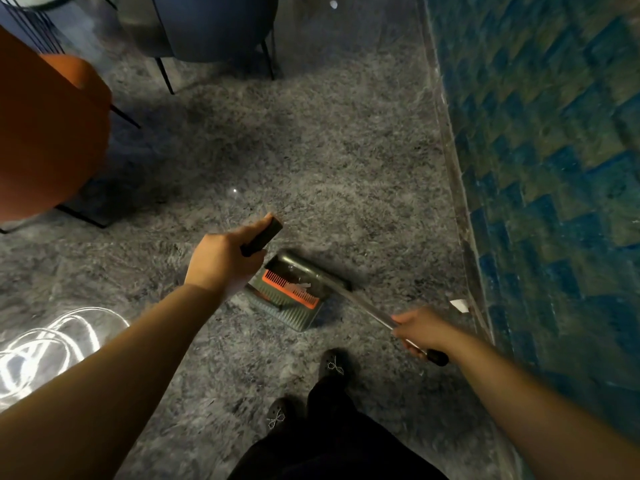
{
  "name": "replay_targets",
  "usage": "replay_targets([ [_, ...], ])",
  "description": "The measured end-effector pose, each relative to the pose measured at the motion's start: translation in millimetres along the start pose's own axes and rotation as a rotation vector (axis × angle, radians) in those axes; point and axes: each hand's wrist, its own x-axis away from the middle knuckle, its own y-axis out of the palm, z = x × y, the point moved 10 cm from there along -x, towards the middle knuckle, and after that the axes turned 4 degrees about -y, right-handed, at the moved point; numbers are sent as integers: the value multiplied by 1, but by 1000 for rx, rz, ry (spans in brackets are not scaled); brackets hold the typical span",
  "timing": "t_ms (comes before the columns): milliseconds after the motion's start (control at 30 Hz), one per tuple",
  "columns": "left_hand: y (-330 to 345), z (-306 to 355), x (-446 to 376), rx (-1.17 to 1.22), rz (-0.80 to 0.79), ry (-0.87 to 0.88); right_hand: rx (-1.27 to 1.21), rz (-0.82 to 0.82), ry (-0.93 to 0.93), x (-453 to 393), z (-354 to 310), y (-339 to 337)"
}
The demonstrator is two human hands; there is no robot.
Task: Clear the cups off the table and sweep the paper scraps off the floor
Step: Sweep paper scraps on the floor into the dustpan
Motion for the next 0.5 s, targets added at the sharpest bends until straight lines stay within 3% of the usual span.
replay_targets([
  [167,-1,-10,7,17,-13,-15,-21,-50,1,5,-7,17],
  [500,-8,-28,27,34,19,-19,-69,22,-24,51,-16,-6],
])
